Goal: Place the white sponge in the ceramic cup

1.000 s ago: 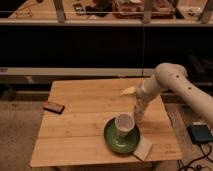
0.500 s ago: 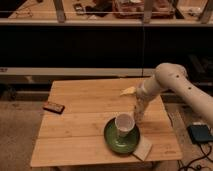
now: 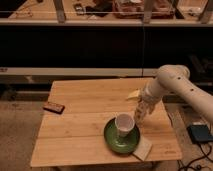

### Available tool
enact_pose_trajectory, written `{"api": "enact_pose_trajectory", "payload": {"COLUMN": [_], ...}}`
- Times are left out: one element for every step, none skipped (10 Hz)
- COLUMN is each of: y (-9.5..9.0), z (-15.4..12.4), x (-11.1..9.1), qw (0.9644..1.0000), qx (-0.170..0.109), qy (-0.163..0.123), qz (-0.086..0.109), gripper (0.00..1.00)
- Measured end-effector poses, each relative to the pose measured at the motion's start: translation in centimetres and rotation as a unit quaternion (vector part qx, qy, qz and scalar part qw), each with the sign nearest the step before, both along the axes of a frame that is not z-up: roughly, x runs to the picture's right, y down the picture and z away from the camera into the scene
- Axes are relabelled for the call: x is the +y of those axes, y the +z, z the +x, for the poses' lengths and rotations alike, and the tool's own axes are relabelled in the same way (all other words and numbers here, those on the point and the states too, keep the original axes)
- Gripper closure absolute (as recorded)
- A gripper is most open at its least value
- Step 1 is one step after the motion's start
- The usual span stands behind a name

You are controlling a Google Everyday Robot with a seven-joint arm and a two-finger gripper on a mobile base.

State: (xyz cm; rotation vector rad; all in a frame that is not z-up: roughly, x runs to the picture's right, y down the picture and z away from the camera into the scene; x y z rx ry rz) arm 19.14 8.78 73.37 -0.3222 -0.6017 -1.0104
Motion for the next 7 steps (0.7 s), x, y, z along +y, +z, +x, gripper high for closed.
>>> {"api": "enact_pose_trajectory", "payload": {"y": [-0.9, -1.5, -2.1, -2.5, -2.7, -2.4, -1.6], "z": [1.6, 2.0, 2.6, 2.9, 3.5, 4.3, 5.6], "x": [0.9, 1.4, 2.2, 3.0, 4.2, 5.7, 7.6], "qw": [0.9998, 0.9998, 0.9997, 0.9997, 0.9996, 0.9994, 0.9984], "qx": [0.02, 0.022, 0.024, 0.024, 0.026, 0.035, 0.054], "qy": [-0.001, 0.001, 0.005, 0.008, 0.01, 0.008, 0.008], "qz": [0.0, 0.003, 0.006, 0.007, 0.006, -0.001, -0.014], "gripper": [0.2, 0.2, 0.2, 0.2, 0.2, 0.2, 0.2]}}
